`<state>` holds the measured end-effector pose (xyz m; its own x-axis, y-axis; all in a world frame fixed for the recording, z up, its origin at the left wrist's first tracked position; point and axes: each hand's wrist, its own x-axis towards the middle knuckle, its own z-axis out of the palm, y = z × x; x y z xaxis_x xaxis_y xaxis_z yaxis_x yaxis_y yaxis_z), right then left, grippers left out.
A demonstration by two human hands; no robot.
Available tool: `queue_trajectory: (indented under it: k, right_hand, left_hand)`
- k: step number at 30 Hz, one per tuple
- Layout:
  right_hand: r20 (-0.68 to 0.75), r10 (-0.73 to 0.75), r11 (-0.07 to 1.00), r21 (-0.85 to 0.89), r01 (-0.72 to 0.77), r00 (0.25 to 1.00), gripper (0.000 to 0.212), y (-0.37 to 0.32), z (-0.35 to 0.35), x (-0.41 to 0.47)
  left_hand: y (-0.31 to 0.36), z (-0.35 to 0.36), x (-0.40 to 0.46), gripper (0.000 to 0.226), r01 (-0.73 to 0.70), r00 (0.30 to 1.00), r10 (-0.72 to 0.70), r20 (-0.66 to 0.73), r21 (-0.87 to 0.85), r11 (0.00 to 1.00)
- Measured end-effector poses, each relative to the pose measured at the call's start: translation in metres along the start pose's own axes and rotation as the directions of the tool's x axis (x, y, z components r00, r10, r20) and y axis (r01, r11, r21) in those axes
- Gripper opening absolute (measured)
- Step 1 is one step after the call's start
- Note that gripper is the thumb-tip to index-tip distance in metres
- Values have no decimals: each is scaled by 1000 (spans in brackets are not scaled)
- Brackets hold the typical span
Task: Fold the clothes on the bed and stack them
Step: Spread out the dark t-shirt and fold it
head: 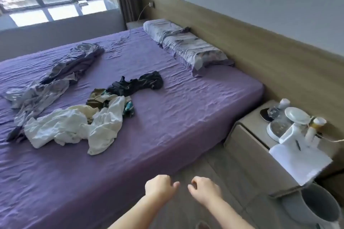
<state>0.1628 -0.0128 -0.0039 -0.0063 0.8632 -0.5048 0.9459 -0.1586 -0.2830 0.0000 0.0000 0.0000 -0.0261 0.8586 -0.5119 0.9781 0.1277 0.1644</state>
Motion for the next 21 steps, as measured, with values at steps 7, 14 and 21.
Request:
queue_trajectory:
  k: [7,14,21]
  right_hand:
    - [57,-126,990,-53,129,990,31,16,-55,78]
    - [80,-219,974,-48,223,973,32,-5,-73,133]
    - [60,-189,980,-49,192,980,32,-36,-100,188]
  left_hand:
    - [41,-21,36,47,165,986,-164,18,-142,976]
    - [33,-34,74,50,267,964,-264,39,-192,945]
    - [9,-70,144,49,259,965,-264,8,-219,941]
